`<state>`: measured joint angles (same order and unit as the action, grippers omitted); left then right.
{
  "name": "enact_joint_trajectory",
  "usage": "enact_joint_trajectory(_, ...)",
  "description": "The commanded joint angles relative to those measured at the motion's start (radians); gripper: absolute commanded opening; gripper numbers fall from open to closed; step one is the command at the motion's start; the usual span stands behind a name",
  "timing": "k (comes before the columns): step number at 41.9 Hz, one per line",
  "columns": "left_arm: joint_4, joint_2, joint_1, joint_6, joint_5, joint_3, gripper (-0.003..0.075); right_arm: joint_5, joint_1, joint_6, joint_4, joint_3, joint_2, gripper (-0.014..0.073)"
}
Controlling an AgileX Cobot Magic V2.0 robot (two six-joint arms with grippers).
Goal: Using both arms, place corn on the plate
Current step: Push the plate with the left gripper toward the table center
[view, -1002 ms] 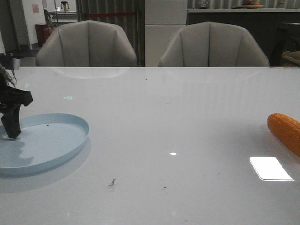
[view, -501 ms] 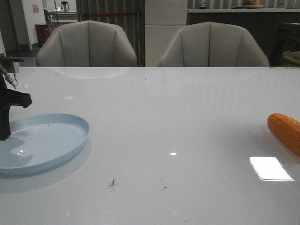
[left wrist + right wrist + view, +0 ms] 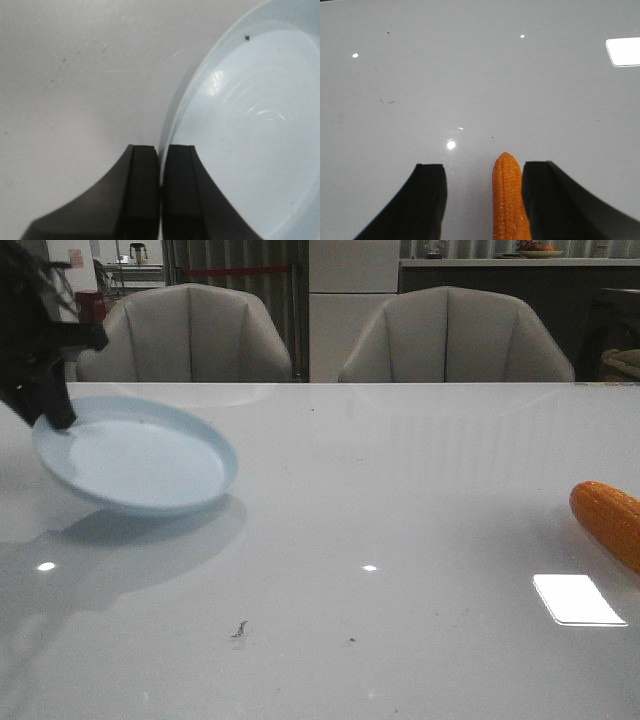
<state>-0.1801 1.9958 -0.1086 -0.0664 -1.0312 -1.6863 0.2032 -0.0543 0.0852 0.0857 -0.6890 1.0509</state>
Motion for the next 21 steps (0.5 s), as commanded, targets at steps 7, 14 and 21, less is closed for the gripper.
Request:
enact_joint_trajectory(7, -0.251, -0.057, -0.020, 0.002, 0.014, -0.112, 0.0094, -0.067, 0.003, 0.001, 0.002, -0.039, -0.014, 0.0457)
enact_joint_trajectory(14, -0.343, -0.042, -0.074, 0.002, 0.009, -0.112, 0.0094, -0.067, 0.003, 0.001, 0.002, -0.039, -0.014, 0.0457)
enact_joint_trajectory(21, -0.339, -0.014, -0.156, 0.002, 0.009, -0.111, 0.0094, -0.067, 0.003, 0.001, 0.002, -0.039, -0.014, 0.0457)
